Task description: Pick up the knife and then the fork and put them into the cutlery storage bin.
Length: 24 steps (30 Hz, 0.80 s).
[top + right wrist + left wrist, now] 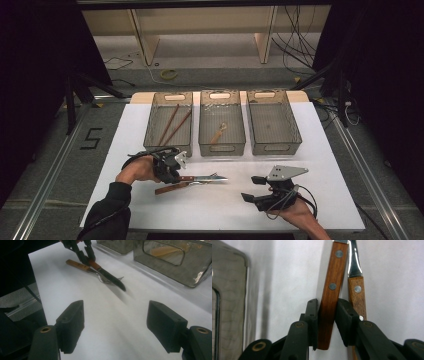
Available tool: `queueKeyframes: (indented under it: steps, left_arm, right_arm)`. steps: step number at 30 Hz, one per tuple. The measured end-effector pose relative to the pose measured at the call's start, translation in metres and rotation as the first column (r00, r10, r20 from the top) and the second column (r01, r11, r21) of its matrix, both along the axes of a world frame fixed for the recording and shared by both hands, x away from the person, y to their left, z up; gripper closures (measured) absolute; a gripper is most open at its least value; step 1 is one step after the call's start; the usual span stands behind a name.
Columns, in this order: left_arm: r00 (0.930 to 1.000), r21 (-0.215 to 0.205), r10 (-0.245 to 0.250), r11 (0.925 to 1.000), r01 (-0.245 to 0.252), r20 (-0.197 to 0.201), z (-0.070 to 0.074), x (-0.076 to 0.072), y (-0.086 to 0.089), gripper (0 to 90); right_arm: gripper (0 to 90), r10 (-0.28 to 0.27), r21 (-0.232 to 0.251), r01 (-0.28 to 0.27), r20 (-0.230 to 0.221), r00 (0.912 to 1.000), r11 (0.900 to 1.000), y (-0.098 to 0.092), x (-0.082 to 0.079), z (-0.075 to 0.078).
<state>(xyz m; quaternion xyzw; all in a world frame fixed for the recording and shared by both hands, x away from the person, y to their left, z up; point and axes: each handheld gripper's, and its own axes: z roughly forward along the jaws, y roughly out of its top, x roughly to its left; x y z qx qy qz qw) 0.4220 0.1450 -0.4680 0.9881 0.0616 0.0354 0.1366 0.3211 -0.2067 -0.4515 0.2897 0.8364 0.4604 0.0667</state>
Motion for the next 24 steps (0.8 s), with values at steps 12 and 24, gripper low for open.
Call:
queueKeyframes:
  steps: [12, 24]
  left_arm:
    - [0.9981, -0.004, -0.038, 0.9993, 0.038, 0.049, 0.009, -0.006, -0.001, 75.1]
    - [0.9923, -0.047, -0.093, 0.9942, 0.097, 0.083, 0.036, -0.029, -0.031, 75.0]
  right_arm:
    - [31.2, -0.002, 0.004, 0.002, -0.001, 1.0, 1.0, 0.001, -0.001, 0.0]
    - [31.2, 0.036, -0.012, -0.035, 0.1, 0.9944, 0.999, 0.02, -0.002, 0.022]
